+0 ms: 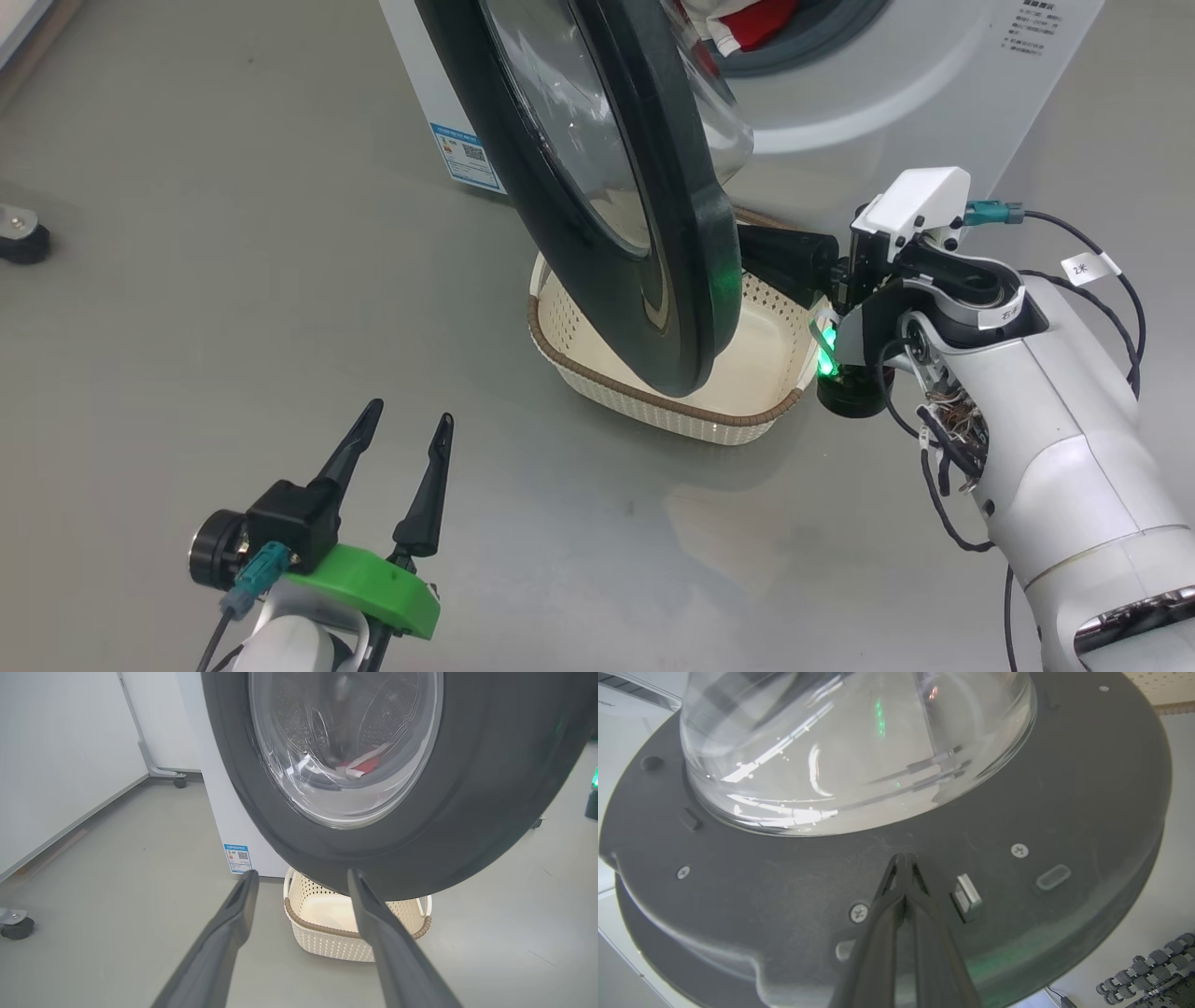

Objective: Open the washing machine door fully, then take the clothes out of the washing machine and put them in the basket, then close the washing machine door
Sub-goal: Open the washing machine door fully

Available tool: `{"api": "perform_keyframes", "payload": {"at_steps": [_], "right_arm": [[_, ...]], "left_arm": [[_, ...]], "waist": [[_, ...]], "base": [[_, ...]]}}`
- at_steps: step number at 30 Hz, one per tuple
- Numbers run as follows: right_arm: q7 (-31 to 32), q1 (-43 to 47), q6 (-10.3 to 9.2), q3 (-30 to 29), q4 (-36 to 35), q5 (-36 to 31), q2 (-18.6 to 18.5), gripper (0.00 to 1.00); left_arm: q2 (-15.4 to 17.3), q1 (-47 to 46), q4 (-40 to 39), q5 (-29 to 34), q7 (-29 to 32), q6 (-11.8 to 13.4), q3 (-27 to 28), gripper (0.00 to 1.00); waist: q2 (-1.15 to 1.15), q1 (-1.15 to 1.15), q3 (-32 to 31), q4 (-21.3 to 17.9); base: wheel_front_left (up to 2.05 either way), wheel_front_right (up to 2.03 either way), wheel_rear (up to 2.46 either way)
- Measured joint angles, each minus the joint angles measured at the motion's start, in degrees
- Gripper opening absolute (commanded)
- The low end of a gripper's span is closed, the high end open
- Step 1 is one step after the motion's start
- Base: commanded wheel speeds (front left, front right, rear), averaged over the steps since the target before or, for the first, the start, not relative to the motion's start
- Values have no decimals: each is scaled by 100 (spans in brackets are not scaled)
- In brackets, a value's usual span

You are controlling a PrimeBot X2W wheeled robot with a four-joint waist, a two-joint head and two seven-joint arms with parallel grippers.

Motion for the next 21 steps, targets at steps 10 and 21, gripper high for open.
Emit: {"api": "perform_keyframes", "payload": {"at_steps": [10,21], "right_arm": [[-246,334,-43,723,-517,366,-3,0],[-602,461,-100,1291,-950,717,-10,0]], "left_arm": [[0,7,-62,29,0,0,-57,100],[-1,14,-84,25,0,0,-48,100]], "waist": [[0,0,9,84],[0,0,5,124]], "base": [[0,0,0],[0,0,0]]}}
